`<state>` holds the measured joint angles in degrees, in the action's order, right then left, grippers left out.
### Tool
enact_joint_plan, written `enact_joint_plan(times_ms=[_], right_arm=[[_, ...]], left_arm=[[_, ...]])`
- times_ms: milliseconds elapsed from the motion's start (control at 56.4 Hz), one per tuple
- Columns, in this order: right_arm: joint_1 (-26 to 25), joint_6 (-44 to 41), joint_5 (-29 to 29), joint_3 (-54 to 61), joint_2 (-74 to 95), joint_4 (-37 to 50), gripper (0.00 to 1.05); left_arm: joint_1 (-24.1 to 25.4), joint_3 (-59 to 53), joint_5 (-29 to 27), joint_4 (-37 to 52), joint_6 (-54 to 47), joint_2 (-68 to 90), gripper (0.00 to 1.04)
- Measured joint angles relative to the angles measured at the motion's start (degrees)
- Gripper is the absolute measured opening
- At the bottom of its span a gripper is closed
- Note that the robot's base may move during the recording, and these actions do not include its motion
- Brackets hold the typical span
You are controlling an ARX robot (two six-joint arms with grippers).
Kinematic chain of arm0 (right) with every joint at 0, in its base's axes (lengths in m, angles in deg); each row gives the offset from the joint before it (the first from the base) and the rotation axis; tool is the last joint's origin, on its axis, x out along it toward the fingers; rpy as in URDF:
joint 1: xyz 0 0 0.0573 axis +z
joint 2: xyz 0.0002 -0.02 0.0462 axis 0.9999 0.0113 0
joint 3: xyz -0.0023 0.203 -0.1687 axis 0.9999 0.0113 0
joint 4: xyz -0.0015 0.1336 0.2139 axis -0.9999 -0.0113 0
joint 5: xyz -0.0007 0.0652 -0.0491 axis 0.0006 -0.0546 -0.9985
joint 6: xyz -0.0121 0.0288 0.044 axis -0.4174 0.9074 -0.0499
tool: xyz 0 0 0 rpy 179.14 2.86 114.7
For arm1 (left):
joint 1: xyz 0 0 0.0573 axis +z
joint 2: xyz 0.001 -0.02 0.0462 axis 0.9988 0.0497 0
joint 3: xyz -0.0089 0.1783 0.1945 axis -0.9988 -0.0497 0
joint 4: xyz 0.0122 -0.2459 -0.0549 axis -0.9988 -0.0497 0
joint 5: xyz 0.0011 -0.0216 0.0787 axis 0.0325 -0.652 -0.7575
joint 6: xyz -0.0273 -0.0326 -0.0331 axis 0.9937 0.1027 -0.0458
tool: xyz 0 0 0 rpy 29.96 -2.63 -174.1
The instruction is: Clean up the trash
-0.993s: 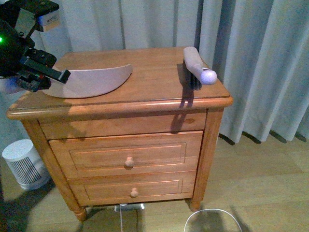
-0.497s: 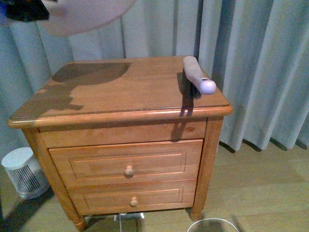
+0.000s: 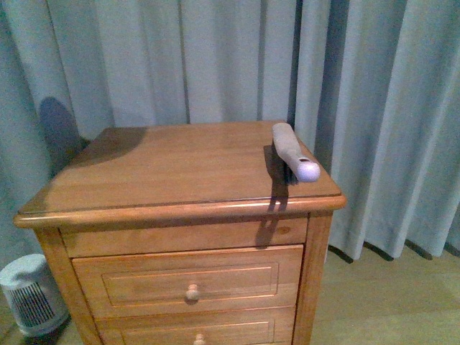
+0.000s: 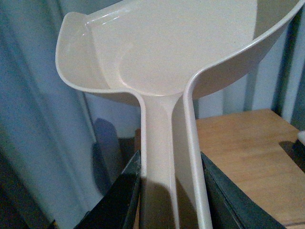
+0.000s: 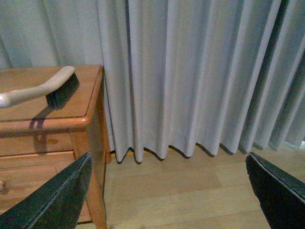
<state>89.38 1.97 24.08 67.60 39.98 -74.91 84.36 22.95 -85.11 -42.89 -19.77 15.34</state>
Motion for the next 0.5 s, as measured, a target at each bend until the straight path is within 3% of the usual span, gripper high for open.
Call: enact_joint_plan(times_ms=[302, 497], right_arm=[[0.0, 0.0, 0.0, 0.0, 0.0, 0.0, 0.97], [0.0, 0.0, 0.0, 0.0, 0.0, 0.0, 0.97]], left_arm=[[1.75, -10.71, 2.23, 5.4, 2.99, -13.62, 0.29], [2.82, -15.43, 3.85, 4.22, 6.27, -19.67, 0.29]])
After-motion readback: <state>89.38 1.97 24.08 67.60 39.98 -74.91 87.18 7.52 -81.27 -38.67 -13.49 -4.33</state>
